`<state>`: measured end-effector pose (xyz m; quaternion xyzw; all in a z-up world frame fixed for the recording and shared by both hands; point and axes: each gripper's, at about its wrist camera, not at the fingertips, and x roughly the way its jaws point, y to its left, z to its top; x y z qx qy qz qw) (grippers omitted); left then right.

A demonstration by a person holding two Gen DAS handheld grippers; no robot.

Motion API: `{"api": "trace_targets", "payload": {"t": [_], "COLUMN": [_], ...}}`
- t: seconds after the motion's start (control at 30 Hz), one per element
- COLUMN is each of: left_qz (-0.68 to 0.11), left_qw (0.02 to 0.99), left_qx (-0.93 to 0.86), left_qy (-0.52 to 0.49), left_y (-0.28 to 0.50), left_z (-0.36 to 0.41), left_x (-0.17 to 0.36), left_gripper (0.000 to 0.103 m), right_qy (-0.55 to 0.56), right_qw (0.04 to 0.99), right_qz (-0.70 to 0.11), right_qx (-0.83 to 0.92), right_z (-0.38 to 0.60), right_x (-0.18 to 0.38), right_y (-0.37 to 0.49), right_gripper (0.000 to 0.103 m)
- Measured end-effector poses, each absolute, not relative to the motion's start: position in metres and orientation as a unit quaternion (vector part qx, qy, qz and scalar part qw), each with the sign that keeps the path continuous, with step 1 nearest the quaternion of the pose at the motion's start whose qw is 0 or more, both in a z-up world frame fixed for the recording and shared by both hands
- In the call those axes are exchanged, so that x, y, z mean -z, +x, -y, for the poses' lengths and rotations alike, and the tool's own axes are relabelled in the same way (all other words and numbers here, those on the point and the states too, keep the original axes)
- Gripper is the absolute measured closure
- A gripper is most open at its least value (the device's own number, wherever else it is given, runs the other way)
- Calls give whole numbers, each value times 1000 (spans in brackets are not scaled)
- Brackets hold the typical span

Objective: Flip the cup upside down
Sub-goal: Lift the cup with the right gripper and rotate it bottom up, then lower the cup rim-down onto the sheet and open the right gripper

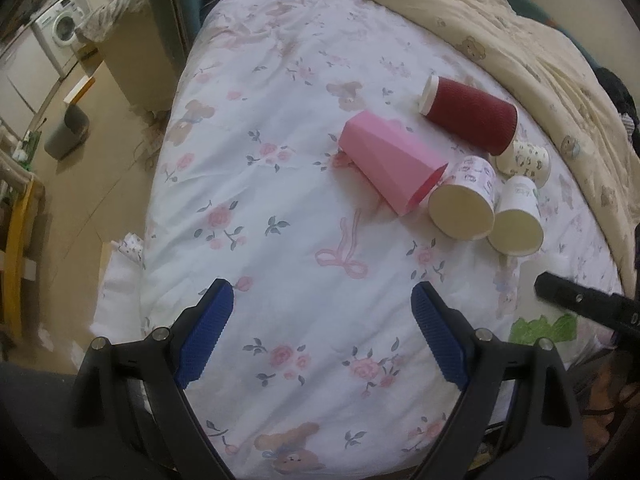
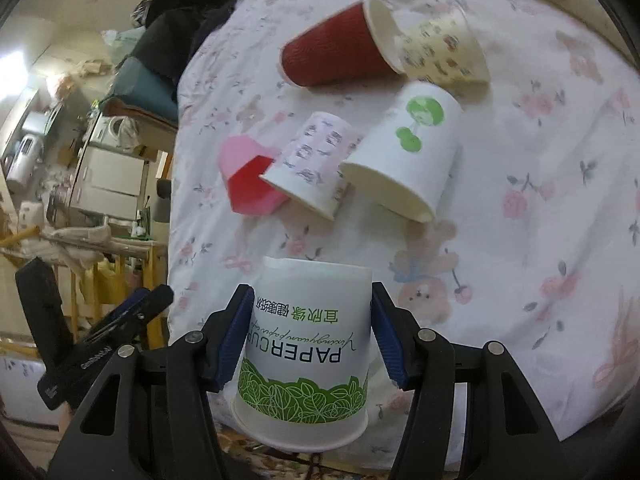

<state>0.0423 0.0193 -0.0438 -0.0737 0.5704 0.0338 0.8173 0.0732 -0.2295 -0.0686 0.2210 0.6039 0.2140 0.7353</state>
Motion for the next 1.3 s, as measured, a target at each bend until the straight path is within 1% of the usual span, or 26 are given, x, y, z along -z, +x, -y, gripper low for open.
{"api": "trace_targets", "payload": {"t": [0.23,0.4,0.73,0.97,1.3], "left_qz": [-579,-571,-575,-604,-613], "left_qw": [812,817,798,781,783], "left_qx": [6,67,161,135,84], "left_qy": [-73,-43,-84,-84,-65], "left_y": [39,30,22,25,28], "left_z": [-7,21,45,43,30], "left_x": [46,40,33,49,59], "left_gripper": [14,14,14,14,14], "right_qy": [230,216,185,148,112], "right_qw": [736,742,748,758,770], "right_qz": [-593,-587,-586,-577,-559], "right_qx": [-232,-242,-251,-265,-286], "right_z": [224,216,209,197,190], "right_x": [65,61,59,52,40], "right_y": [76,78,75,70,60], "right_gripper": [43,43,43,44,45]}}
